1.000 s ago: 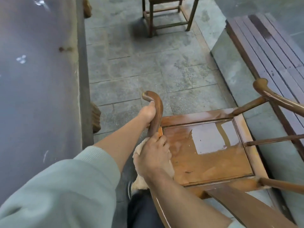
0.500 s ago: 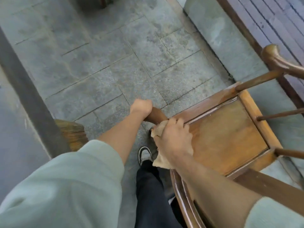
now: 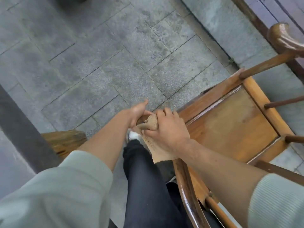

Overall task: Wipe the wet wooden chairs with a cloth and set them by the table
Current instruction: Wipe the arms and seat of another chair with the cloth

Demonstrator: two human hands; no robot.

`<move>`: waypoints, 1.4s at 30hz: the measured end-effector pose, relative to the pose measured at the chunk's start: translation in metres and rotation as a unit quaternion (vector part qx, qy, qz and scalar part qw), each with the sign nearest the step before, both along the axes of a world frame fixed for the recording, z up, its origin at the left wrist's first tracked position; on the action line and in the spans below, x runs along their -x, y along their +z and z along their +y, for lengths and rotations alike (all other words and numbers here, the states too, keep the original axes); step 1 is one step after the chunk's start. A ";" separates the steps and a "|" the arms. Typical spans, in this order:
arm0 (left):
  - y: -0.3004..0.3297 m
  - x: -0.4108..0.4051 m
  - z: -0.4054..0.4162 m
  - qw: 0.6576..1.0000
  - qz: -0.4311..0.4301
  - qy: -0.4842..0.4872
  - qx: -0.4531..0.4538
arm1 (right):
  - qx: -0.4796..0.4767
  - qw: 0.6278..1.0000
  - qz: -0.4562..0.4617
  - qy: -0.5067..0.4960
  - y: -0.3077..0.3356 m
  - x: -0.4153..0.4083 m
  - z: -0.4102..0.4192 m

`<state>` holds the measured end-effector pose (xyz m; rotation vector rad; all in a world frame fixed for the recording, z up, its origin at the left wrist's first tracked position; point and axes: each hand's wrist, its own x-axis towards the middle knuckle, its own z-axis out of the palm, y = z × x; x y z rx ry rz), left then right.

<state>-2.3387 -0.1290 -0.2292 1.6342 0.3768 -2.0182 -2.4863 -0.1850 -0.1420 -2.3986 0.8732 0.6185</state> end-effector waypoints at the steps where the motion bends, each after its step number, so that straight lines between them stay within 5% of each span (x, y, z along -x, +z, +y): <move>1: -0.005 0.000 -0.002 1.000 0.017 -0.017 0.015 | -0.012 1.000 0.001 -0.001 0.001 0.000 0.000; 6: -0.023 -0.003 -0.042 0.982 0.170 -0.071 0.051 | -0.094 0.991 0.008 -0.093 -0.005 -0.016 -0.010; 9: -0.025 -0.012 -0.087 0.986 0.088 -0.136 0.043 | -0.110 0.965 0.004 -0.238 -0.012 -0.033 -0.018; 15: -0.019 -0.039 -0.163 0.964 -0.054 -0.251 0.064 | -0.024 0.798 0.073 -0.598 -0.043 -0.030 -0.058; 29: 0.015 0.078 -0.257 0.743 -0.148 -0.631 0.165 | -0.063 0.447 -0.011 -0.892 -0.053 0.101 -0.060; 34: -0.007 0.120 -0.295 0.711 -0.110 -0.682 0.132 | -0.132 0.310 -0.005 -0.942 -0.060 0.114 -0.046; 42: -0.015 0.155 -0.362 0.548 -0.137 -0.802 0.194 | -0.072 0.185 -0.034 -0.980 -0.043 0.133 -0.045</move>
